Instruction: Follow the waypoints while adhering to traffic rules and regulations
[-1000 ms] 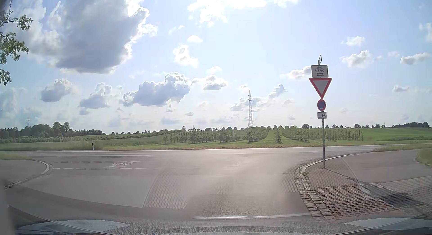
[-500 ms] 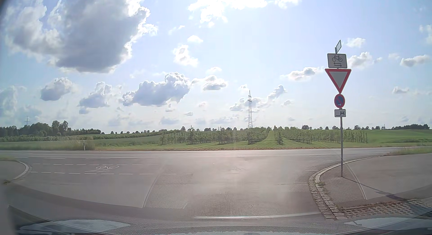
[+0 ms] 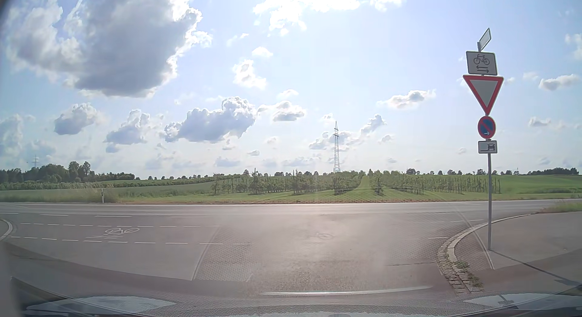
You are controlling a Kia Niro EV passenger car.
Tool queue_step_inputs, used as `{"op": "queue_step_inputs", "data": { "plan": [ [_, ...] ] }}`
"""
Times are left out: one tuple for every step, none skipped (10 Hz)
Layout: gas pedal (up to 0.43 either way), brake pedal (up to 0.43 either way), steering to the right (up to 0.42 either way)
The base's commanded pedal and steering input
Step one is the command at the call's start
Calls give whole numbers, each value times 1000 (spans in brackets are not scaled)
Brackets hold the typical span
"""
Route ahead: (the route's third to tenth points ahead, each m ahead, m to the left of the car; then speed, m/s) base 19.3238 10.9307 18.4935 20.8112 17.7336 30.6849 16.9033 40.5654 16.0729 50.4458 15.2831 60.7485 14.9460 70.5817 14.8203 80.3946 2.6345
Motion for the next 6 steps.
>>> {"op": "queue_step_inputs", "data": {
  "plan": [
    [0,220,5],
    [0,220,5],
    [0,220,5],
    [0,220,5],
    [0,220,5],
    [0,226,5]
  ]
}}
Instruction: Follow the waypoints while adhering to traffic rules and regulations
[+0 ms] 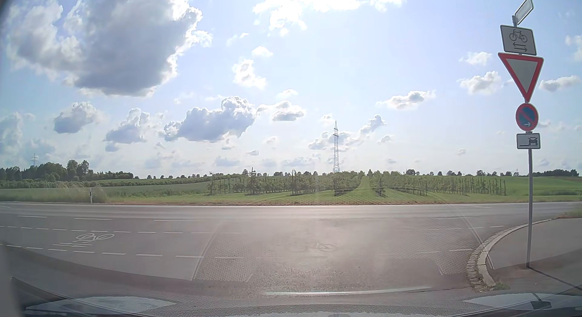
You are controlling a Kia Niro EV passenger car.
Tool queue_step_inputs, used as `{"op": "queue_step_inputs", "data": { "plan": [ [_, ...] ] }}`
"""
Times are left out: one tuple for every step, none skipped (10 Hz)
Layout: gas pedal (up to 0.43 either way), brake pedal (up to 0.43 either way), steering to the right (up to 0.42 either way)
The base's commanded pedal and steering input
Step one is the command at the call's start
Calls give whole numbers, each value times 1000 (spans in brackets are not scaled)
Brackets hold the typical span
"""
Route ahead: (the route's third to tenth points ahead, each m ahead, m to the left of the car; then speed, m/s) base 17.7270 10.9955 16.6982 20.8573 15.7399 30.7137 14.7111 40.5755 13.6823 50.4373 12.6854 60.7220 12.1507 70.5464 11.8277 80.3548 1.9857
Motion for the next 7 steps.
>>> {"op": "queue_step_inputs", "data": {
  "plan": [
    [0,220,5],
    [0,213,5],
    [0,220,5],
    [0,220,5],
    [0,220,5],
    [0,207,5],
    [0,183,5]
  ]
}}
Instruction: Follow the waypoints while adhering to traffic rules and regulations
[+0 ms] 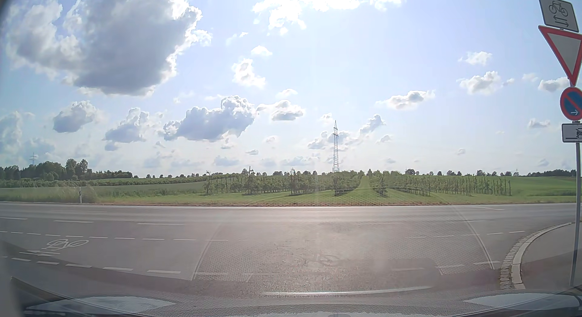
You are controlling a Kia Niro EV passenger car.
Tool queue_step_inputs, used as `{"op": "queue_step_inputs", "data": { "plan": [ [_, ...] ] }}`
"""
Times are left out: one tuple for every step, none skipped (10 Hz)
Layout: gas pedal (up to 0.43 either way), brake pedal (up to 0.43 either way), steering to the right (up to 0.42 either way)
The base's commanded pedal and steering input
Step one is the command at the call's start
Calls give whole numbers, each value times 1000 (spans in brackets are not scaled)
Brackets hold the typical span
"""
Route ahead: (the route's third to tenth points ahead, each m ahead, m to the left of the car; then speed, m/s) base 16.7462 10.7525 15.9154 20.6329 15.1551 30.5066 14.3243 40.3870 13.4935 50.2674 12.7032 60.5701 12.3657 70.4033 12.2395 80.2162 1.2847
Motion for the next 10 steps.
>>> {"op": "queue_step_inputs", "data": {
  "plan": [
    [0,159,4],
    [0,122,0],
    [0,49,-4],
    [0,18,-10],
    [0,18,-20],
    [0,18,-27],
    [0,18,-35],
    [0,18,-39],
    [0,18,-39],
    [0,18,-39]
  ]
}}
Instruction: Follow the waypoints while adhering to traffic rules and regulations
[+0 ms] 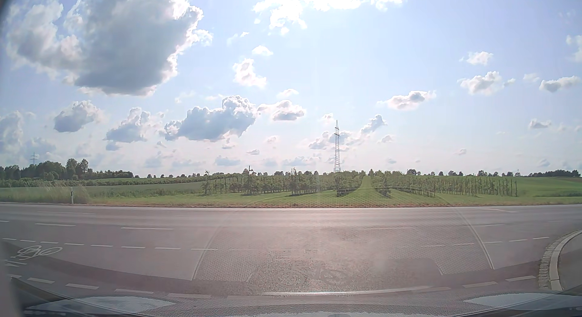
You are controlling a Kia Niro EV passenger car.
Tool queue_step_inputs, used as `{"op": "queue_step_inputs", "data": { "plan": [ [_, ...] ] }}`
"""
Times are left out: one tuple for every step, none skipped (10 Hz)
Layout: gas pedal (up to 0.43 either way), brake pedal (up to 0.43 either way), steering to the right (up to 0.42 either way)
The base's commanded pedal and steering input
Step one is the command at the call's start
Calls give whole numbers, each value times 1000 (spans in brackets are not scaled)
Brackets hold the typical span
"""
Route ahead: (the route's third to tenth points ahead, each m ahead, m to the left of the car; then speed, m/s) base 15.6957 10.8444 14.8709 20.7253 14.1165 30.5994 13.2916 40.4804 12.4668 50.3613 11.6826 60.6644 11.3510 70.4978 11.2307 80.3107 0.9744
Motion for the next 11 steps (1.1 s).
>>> {"op": "queue_step_inputs", "data": {
  "plan": [
    [0,18,-37],
    [0,24,-34],
    [0,18,-27],
    [0,18,-23],
    [0,18,-18],
    [0,18,-8],
    [0,18,-1],
    [0,18,1],
    [0,18,0],
    [0,18,0],
    [0,18,0]
  ]
}}
